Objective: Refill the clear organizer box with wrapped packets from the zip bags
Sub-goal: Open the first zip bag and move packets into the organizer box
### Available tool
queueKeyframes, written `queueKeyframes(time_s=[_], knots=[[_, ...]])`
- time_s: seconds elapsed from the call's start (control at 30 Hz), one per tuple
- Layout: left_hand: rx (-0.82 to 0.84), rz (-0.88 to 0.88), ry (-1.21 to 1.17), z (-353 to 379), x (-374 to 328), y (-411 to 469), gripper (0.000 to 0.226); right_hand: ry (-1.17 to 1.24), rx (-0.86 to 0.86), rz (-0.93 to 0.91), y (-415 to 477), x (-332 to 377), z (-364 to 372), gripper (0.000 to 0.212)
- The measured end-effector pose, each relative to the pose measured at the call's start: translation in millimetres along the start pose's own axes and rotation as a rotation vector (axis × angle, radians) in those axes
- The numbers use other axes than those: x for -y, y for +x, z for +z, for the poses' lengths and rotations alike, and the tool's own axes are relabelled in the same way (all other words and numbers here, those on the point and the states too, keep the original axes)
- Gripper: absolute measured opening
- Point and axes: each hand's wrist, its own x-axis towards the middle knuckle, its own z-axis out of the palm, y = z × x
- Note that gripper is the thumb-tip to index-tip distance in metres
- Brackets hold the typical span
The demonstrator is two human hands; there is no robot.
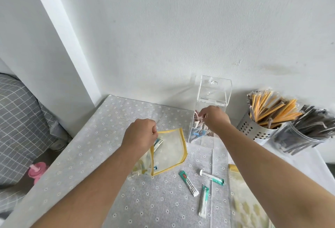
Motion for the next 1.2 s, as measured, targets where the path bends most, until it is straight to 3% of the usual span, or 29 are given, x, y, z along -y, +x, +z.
queueKeyframes(time_s=[0.17,0.33,0.47,0.6,0.73,0.8,0.93,1.2], knots=[[0.008,0.002,-0.015,-1.7,-1.2,-2.7,0.007,0.313,-0.176,-0.173,-36.5,20.7,-13.5,0.017],[-0.006,0.029,-0.013,-10.1,-4.2,-7.0,0.007,0.494,0.005,-0.388,-98.6,62.4,8.9,0.016],[0.005,0.065,-0.006,-13.9,-4.1,-14.6,0.008,0.256,0.365,-0.464,-109.2,86.6,47.0,0.029],[0.044,0.074,-0.017,-13.2,-0.4,-22.8,0.008,-0.008,0.509,-0.423,-89.7,94.7,85.0,0.053],[0.082,0.109,0.009,-12.0,-2.5,-20.8,0.008,-0.422,0.466,-0.493,-75.4,99.1,113.4,0.048],[0.119,0.134,0.021,-9.6,-2.6,-19.4,0.008,-0.52,0.446,-0.497,-71.3,99.7,120.8,0.045],[0.126,0.144,0.003,-8.1,4.5,-16.2,0.009,-0.396,0.367,-0.466,-61.1,103.4,130.2,0.026],[0.084,0.143,0.001,-10.7,6.1,-11.2,0.009,-0.41,0.383,-0.509,-50.1,98.7,139.6,0.024]])
